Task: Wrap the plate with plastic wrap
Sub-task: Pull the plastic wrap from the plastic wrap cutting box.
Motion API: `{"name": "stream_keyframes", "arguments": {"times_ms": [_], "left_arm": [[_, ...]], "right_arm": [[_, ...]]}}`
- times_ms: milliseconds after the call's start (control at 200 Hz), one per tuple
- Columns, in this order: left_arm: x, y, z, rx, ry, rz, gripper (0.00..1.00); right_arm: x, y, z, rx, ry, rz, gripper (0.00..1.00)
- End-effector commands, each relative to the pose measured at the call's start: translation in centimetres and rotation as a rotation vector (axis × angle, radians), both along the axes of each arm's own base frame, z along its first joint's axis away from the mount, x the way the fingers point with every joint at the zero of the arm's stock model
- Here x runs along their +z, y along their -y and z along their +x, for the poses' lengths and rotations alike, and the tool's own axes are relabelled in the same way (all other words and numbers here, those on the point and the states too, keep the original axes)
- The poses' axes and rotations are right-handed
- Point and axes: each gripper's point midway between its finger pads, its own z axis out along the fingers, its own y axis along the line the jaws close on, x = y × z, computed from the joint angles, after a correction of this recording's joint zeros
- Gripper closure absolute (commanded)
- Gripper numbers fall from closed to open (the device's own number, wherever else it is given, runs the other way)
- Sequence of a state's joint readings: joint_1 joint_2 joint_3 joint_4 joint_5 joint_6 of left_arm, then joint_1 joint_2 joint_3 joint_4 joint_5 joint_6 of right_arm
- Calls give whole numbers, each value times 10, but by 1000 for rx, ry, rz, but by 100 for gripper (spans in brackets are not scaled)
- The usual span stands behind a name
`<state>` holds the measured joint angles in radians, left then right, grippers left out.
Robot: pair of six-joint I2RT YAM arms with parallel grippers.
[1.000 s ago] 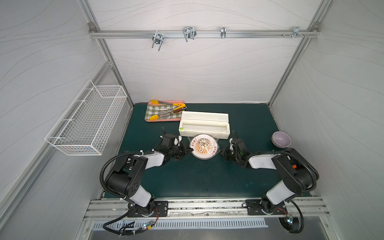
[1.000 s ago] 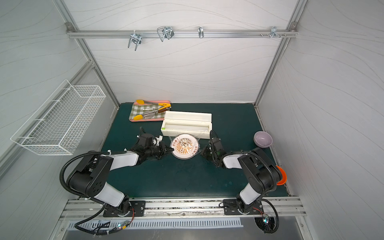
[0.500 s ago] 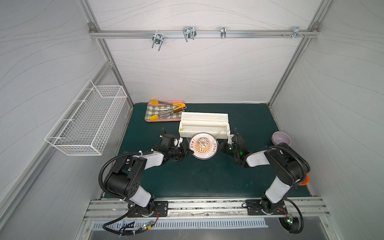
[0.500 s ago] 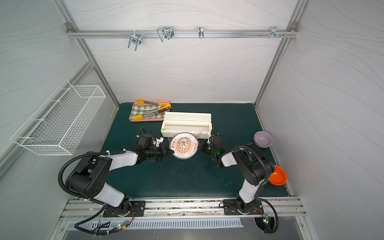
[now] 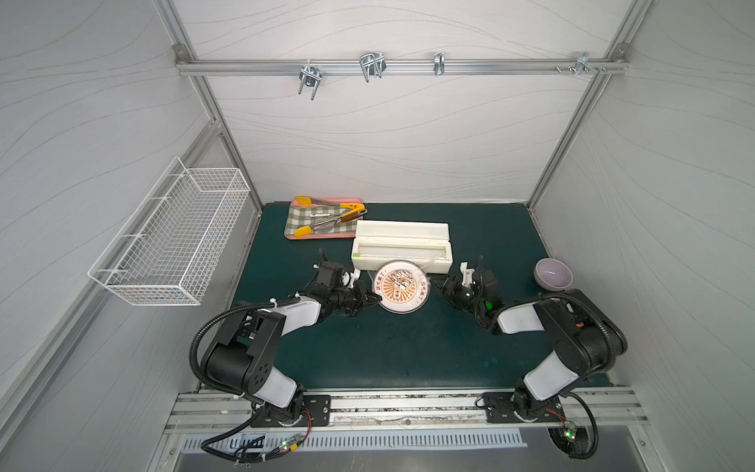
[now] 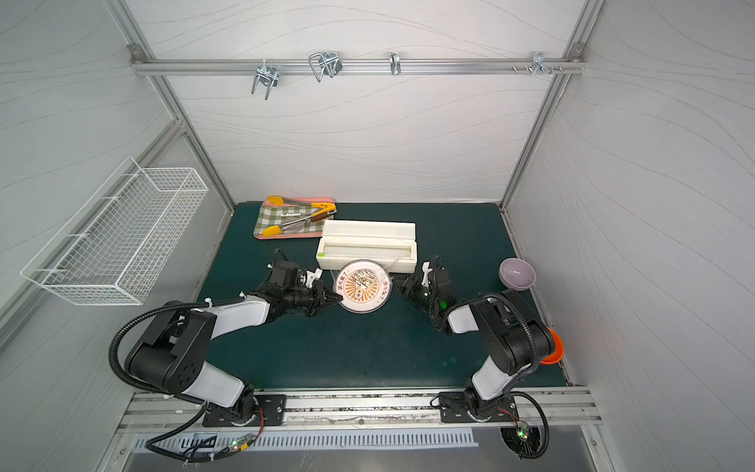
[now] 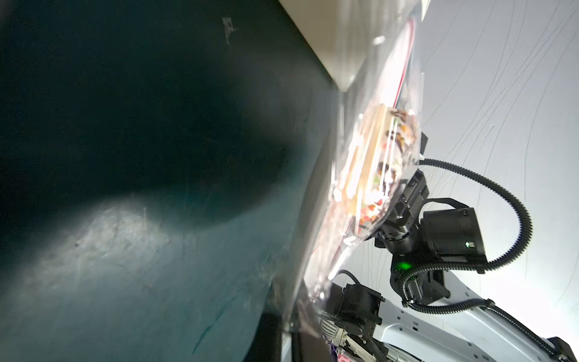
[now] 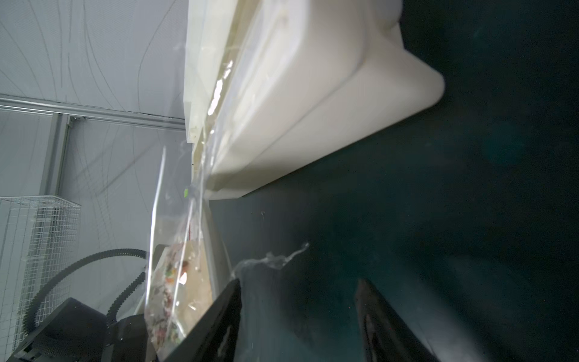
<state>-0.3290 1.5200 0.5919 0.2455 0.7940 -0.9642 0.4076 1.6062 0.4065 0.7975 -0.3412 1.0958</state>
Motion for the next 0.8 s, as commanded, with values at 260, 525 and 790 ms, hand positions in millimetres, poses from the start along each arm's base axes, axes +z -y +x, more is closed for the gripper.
{"name": "stream_keyframes", "arguments": {"times_ms": [260, 525, 790], "left_arm": [[36, 12, -1, -62, 99, -89, 100], [40, 12, 0, -58, 106, -93, 100], [43, 14, 0, -66, 109, -96, 100]], "right_arm": [[10, 37, -65, 29, -209, -155, 39], [64, -8, -58, 174, -59, -197, 30], [57, -47, -31, 253, -51, -162, 32]]}}
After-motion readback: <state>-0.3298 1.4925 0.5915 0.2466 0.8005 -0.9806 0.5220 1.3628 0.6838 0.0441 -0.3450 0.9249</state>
